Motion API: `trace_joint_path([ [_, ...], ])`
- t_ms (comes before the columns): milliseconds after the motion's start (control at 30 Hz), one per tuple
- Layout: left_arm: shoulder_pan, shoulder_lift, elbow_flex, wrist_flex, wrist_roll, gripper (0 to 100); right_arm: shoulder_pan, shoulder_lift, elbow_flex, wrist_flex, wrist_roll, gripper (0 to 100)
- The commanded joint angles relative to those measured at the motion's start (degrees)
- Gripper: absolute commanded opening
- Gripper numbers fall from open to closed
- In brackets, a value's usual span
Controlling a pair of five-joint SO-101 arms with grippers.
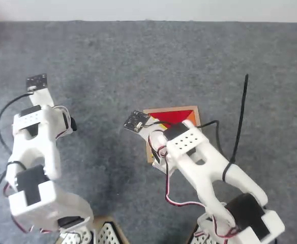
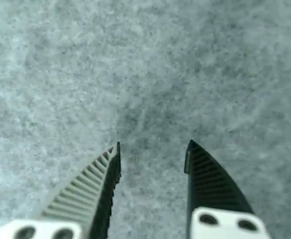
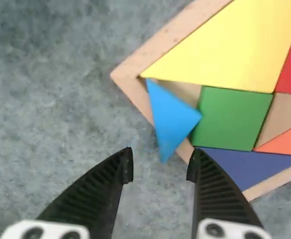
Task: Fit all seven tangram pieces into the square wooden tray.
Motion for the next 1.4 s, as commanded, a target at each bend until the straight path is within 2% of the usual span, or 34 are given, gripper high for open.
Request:
trace_joint_path([
  [0,-0.2,-0.4,-2.2,0.4,-0.4,21,-0.5,-2.0,-0.4,-1.3,-0.5,18.8],
  [167,-0.2,-0.4,-2.2,0.4,-0.4,21,0.9,-1.0,-0.7,-1.5,0.6,18.8],
  [333,-0.2,-0.4,-2.2,0.4,-0.4,21,4.4,8.0,-5.9,-1.5,1.7,18.8],
  [467,-0.2,-0.4,-2.2,0.4,-0.4,21,4.1,11.6,-10.5,-1.3,1.7,18.8],
  [933,-0.2,-0.3,-2.2,0.4,-0.4,21,4.5,8.5,-12.2,1.2,3.3,18.7],
  [1067,0.0,-1.8,-2.4,0.4,-0.4,21,5.7,2.3,-12.2,2.7,-0.2,18.7],
  [1200,3.2,-11.8,1.4,0.5,-0.4,21,8.1,-11.4,-10.1,2.9,-6.9,18.7],
  [1300,7.9,-25.5,9.6,-0.2,-0.6,21,11.9,-21.2,-4.7,1.7,-12.0,18.7],
  [1367,10.8,-35.5,16.7,-3.0,-0.8,21,16.0,-26.6,0.5,-0.6,-12.7,18.7],
])
